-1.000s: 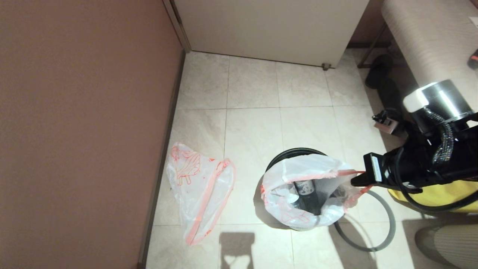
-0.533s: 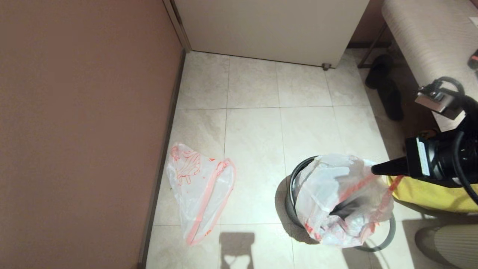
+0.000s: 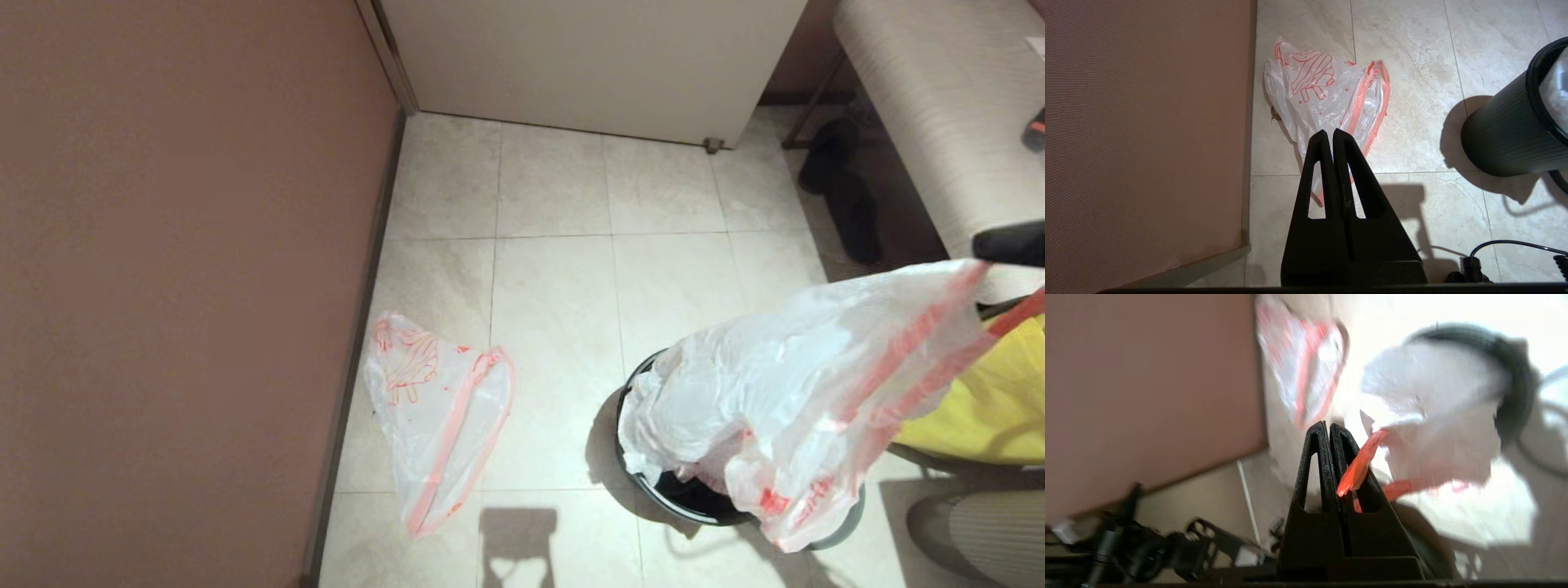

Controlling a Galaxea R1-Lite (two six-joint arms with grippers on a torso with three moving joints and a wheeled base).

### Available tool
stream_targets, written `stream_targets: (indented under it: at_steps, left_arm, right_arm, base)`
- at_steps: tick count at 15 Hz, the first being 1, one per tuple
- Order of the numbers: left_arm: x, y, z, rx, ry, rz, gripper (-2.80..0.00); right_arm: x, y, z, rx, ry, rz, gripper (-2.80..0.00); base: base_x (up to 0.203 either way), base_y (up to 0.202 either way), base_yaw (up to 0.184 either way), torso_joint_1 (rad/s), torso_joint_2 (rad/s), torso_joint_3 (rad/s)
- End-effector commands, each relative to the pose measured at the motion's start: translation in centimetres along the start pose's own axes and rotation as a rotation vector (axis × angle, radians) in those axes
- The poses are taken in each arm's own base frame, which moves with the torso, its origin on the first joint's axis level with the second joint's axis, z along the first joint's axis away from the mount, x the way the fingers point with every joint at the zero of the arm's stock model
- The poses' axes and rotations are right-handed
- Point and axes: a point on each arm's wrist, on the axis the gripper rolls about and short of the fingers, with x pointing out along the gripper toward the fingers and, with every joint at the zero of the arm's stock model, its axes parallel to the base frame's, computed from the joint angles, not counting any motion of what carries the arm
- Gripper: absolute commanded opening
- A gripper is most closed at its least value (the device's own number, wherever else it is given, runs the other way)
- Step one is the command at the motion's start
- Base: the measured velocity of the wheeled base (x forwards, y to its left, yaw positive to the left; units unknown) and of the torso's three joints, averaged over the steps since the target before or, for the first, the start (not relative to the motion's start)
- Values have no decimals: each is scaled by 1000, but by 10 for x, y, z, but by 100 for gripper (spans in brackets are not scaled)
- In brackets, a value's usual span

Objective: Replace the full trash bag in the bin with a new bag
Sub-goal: Place the trash bag on the floor

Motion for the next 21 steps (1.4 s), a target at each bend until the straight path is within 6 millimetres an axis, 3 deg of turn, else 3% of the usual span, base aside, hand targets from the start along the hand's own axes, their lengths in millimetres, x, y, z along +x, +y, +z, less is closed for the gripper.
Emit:
stream_targets:
  at_steps: [1,4,6,10,14,18,21]
  left_arm:
    - [0,0,0,0,0,1,-280]
    - [0,0,0,0,0,1,-280]
    - [0,0,0,0,0,1,-280]
    - [0,0,0,0,0,1,-280]
    - [0,0,0,0,0,1,-280]
    - [0,0,0,0,0,1,-280]
    - [0,0,0,0,0,1,-280]
  right_arm:
    - [-32,11,12,-13,-112,53,-280]
    - [-70,26,39,-32,-304,51,-280]
    - [-75,29,53,-79,-408,-48,-280]
    - [-88,36,72,-120,-547,-82,-280]
    - [-98,39,82,-219,-677,-118,-280]
    - [-68,28,96,-234,-662,-193,-280]
    - [-18,4,106,-207,-557,-271,-280]
  base:
    - [0,0,0,0,0,0]
    - [0,0,0,0,0,0]
    - [0,0,0,0,0,0]
    - [0,0,0,0,0,0]
    - [0,0,0,0,0,0]
    - [0,0,0,0,0,0]
    - [0,0,0,0,0,0]
